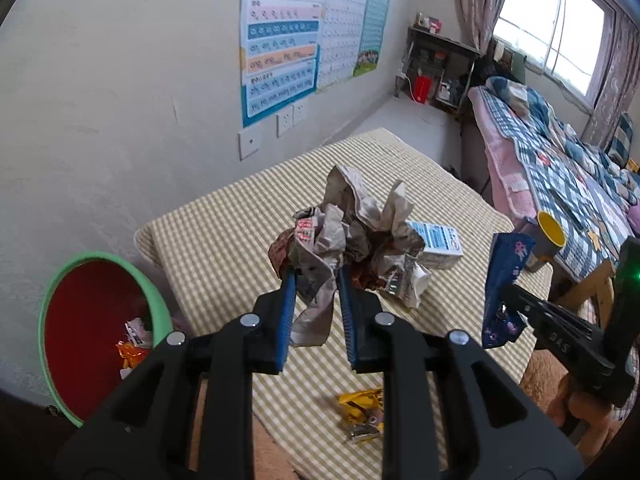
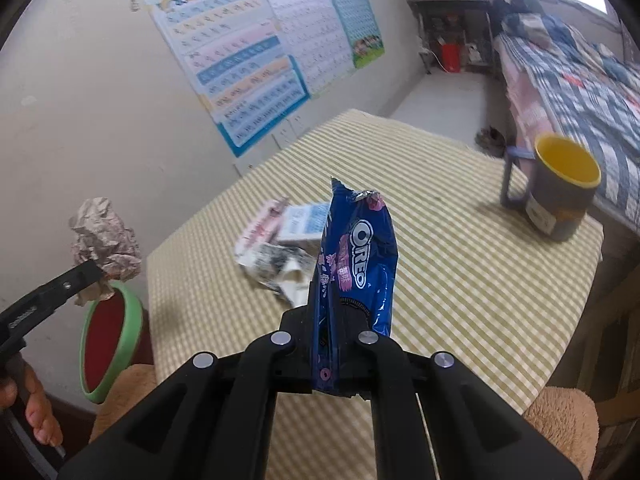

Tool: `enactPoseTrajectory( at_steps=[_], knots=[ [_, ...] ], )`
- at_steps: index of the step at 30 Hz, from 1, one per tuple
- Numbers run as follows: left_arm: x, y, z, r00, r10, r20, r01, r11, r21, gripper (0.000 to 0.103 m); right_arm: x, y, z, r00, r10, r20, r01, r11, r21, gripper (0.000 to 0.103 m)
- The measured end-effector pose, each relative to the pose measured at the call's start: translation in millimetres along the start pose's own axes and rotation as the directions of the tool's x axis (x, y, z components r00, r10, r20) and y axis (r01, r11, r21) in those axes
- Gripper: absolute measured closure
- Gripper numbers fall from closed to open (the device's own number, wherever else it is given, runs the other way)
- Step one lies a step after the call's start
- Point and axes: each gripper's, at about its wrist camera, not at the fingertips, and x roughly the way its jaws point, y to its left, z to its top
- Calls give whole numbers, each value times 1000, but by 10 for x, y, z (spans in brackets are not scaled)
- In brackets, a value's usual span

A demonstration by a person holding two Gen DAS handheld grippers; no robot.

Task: Collect trash
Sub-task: 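Carry the newspaper wad and Oreo pack over the bin with both grippers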

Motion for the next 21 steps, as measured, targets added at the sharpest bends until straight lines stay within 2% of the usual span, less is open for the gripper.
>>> enactPoseTrajectory(
  at_steps=[8,21],
  knots=[
    [-108,143,-24,1000,6,25,-5,1000,-25,82,-116,317,43,999,46,15,-45,997,-56,99],
    [-212,288,-35,999,8,52,-5,998,-61,82,-89,507,23,999,45,-12,-46,993,-106,99]
  ],
)
